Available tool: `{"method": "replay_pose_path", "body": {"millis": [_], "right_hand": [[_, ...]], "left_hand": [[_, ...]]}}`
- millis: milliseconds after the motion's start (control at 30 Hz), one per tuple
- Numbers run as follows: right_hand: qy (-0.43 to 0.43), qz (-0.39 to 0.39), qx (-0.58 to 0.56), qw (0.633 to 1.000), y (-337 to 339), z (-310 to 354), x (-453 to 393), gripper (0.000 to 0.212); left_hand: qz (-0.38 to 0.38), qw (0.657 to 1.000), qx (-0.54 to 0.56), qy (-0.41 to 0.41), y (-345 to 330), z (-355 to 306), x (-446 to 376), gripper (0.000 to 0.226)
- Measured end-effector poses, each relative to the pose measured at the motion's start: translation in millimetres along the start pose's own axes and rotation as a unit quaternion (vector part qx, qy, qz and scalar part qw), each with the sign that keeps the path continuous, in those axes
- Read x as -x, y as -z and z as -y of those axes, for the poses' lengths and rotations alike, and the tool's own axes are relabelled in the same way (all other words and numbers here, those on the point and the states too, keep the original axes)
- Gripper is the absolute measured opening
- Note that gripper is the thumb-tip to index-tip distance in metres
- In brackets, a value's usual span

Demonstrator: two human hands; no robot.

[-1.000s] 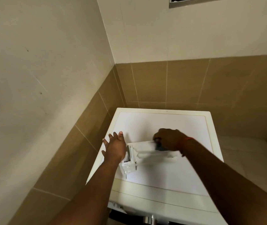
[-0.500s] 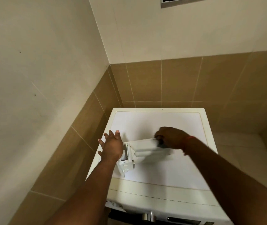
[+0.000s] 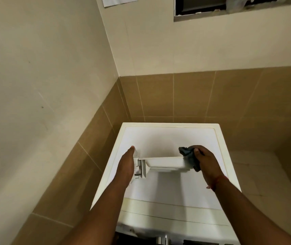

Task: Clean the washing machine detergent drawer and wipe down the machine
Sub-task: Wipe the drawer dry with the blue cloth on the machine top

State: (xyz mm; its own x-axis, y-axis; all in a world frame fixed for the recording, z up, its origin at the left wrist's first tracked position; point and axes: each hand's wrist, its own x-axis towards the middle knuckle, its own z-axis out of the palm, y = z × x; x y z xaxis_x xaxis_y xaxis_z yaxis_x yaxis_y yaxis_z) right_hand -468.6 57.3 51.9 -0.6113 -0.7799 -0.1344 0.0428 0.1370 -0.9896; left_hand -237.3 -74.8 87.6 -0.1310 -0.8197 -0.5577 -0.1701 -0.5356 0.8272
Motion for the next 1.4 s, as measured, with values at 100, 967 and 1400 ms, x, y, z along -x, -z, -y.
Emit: {"method": "replay_pose_path", "body": {"millis": [100, 967, 1400], "right_hand": [[-0.003, 0.003, -0.027, 1.0, 0.4, -13.3, 14.0, 0.026], [0.071, -0.176, 0.163, 0.968, -83.6, -9.0, 37.8, 0.02], [0.158, 0.139, 0.352, 0.912, -175.3, -6.5, 5.3, 0.028]], "left_hand": [[0.016, 0.998, 0.015, -0.06, 2.2, 1.4, 8.0, 0.055], [-0.009, 0.944, -0.251, -0.216, -14.7, 21.9, -24.7, 0.046], [-0.021, 0.931, -0.297, -0.211, -16.6, 34.9, -61.2, 0.084]]}}
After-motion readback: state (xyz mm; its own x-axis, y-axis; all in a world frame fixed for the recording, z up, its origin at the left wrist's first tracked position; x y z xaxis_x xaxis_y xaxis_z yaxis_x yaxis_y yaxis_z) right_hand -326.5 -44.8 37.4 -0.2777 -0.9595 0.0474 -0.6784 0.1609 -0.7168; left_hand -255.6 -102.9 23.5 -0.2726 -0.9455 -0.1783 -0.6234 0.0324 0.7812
